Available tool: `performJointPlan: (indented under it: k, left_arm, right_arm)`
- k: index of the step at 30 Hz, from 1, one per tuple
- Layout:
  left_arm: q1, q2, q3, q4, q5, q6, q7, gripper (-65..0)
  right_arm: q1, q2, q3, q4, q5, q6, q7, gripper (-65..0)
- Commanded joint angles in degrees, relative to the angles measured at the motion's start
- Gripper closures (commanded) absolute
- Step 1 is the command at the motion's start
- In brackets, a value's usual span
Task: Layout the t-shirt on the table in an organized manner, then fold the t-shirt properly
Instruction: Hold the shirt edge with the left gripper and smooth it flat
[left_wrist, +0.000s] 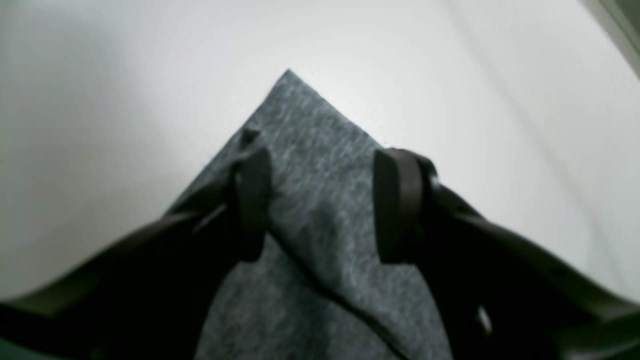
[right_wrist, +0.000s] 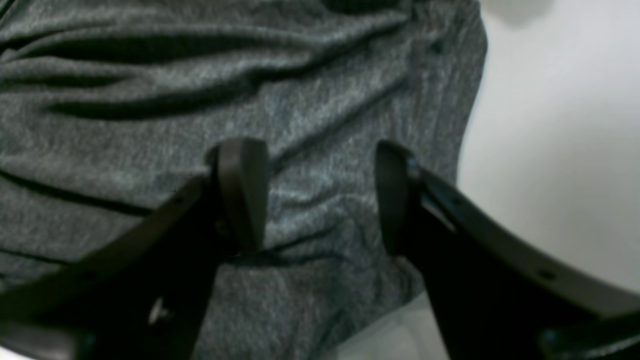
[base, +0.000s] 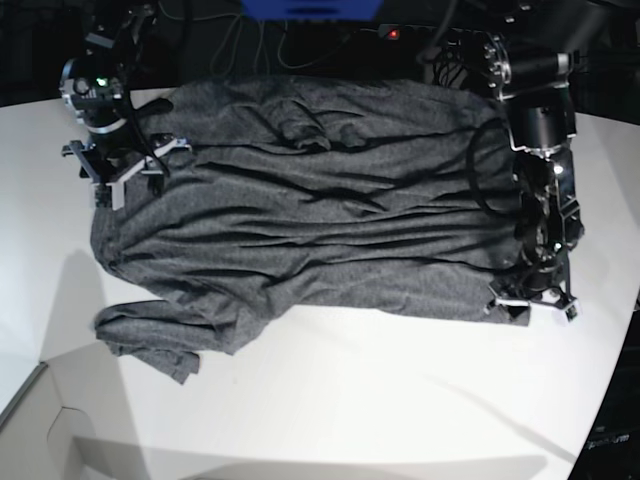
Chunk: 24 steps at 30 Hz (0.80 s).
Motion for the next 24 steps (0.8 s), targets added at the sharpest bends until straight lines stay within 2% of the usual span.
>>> performJointPlan:
  k: [1, 24]
  left_arm:
    - [-1.16, -0.55, 0.06, 0.90, -0.19, 0.01, -0.94, -31.7]
    - [0.07, -0.73, -0.38, 0.90, -0.19, 0.19, -0.94, -31.6]
  right_arm:
    - [0.22, 0.33, 0.10, 0.91, 0.64, -0.22, 1.53, -34.0]
    - [1.10, 0.33, 0.10, 0.39, 0.64, -0.22, 1.62, -34.0]
